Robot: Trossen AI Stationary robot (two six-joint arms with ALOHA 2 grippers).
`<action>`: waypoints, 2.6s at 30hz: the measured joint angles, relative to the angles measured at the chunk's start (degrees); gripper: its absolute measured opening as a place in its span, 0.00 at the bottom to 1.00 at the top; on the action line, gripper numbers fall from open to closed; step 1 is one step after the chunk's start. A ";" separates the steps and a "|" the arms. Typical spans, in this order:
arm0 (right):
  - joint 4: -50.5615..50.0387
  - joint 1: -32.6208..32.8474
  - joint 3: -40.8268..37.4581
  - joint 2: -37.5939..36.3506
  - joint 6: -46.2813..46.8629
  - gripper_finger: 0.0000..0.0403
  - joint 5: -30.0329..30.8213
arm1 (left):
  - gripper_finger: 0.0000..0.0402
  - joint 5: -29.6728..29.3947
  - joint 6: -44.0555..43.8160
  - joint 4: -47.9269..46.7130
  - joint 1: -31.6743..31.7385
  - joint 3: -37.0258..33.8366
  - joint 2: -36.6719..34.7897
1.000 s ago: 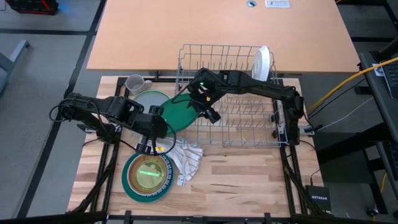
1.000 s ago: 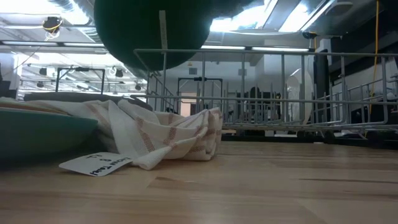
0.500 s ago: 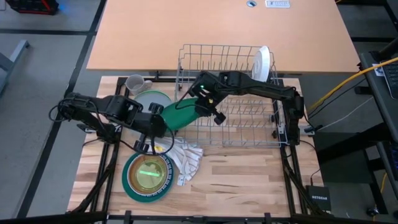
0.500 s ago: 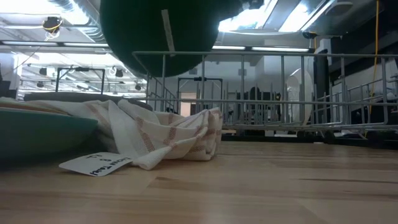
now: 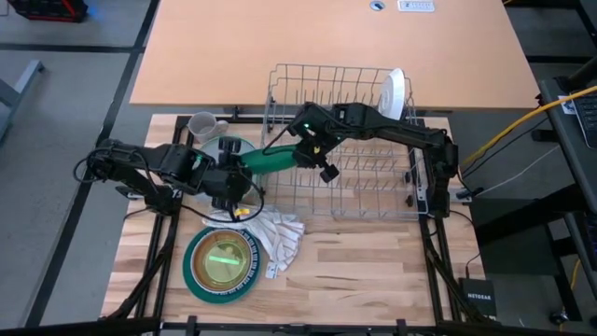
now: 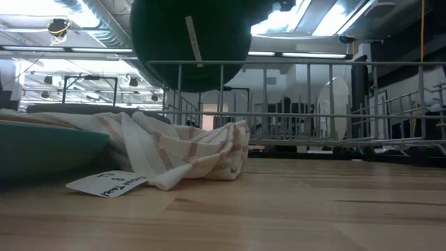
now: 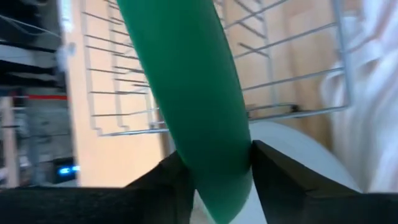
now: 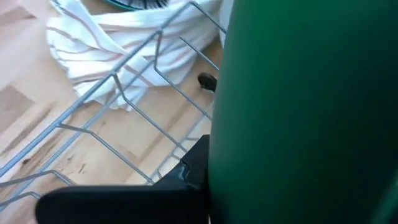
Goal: Sort dishes
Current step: Put the green plate into the dish rack
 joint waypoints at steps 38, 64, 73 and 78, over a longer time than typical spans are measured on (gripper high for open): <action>-6.85 1.88 8.93 0.38 1.66 0.12 10.60 | 0.39 -18.02 -7.82 6.40 -10.32 0.10 -0.08; -21.21 -15.33 18.47 -3.15 37.26 0.12 12.80 | 0.38 -14.08 -18.31 4.55 -2.91 -2.09 -0.04; -19.48 -29.76 18.50 -6.48 54.62 0.12 5.35 | 0.33 0.93 -10.52 14.02 8.62 -8.57 0.01; -19.75 -38.11 18.49 -5.99 61.46 0.12 -1.75 | 0.31 11.72 -3.59 23.51 13.45 -14.30 0.07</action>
